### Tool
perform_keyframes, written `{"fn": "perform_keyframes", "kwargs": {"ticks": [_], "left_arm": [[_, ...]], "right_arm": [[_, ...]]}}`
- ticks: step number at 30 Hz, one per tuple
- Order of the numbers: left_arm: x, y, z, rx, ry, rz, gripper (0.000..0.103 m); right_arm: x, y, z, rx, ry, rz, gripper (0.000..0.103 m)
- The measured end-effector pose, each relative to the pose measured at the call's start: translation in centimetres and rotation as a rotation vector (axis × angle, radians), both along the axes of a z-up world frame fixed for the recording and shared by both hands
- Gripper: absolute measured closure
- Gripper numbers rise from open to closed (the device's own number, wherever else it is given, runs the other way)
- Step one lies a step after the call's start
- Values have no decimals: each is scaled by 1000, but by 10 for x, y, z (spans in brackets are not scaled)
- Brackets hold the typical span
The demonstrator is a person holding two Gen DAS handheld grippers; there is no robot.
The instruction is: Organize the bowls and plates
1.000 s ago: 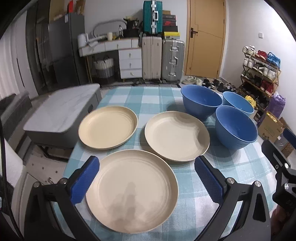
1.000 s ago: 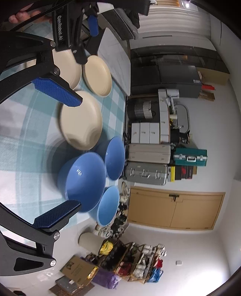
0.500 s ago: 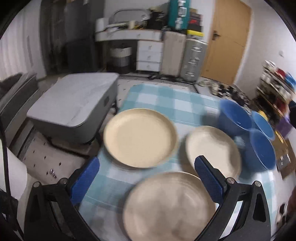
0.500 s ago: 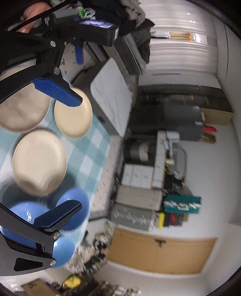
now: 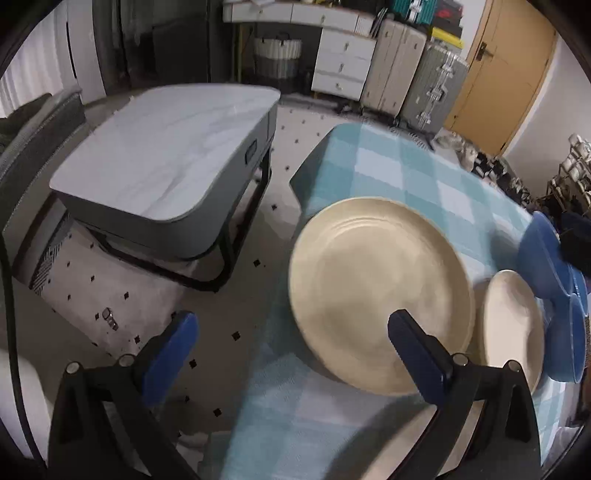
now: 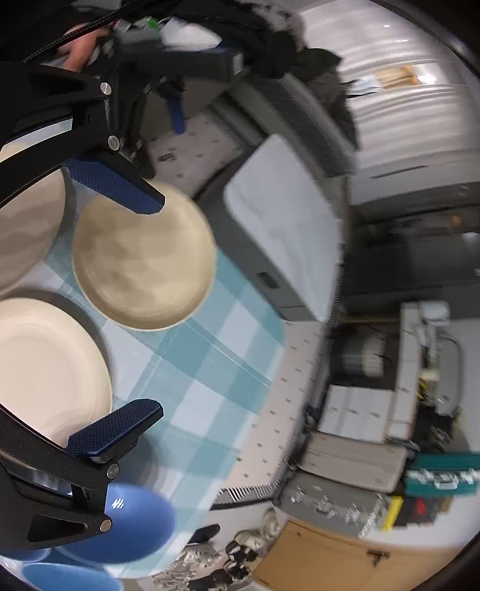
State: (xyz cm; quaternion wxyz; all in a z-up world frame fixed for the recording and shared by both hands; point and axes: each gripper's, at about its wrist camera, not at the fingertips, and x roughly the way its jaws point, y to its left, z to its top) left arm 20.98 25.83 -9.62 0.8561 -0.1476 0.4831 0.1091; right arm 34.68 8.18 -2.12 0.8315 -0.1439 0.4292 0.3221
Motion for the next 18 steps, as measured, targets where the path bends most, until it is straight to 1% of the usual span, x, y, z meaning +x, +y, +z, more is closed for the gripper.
{"fn": "perform_keyframes", "kwargs": {"ticks": [2, 3, 4, 6, 7, 9, 10, 11, 12, 13, 14, 15, 16, 17, 18], "left_arm": [[8, 10, -9, -47, 26, -5, 3], [11, 17, -15, -66, 44, 4, 11], [15, 22, -20, -88, 60, 14, 13], [18, 27, -25, -110, 87, 14, 13], [20, 28, -26, -115, 85, 12, 13], [22, 29, -27, -117, 84, -3, 13], [22, 30, -28, -115, 83, -7, 14], [24, 30, -29, -121, 81, -13, 15], [25, 32, -30, -133, 78, -21, 20], [25, 33, -30, -145, 76, -28, 29], [25, 36, -32, -166, 79, -30, 52], [26, 39, -34, -184, 92, -31, 63], [27, 40, -37, -208, 108, -39, 63], [28, 41, -40, -233, 112, -49, 63], [27, 41, -39, -235, 110, -53, 66]], "right_arm": [[15, 12, -25, -46, 44, 8, 1], [21, 12, -35, -57, 58, 2, 3], [28, 15, -44, -59, 76, -6, 5], [40, 17, -63, -69, 125, -11, 14], [44, 18, -71, -82, 140, -16, 15], [51, 21, -87, -119, 161, -19, 23], [52, 21, -92, -132, 171, -21, 24], [54, 21, -97, -139, 183, -23, 28], [55, 21, -102, -148, 194, -23, 33], [55, 22, -106, -160, 199, -24, 35], [55, 23, -109, -168, 203, -21, 37], [55, 24, -112, -165, 211, -12, 40], [54, 25, -114, -167, 216, -10, 42], [54, 26, -117, -170, 224, -9, 47], [53, 26, -117, -169, 230, -7, 52]]}}
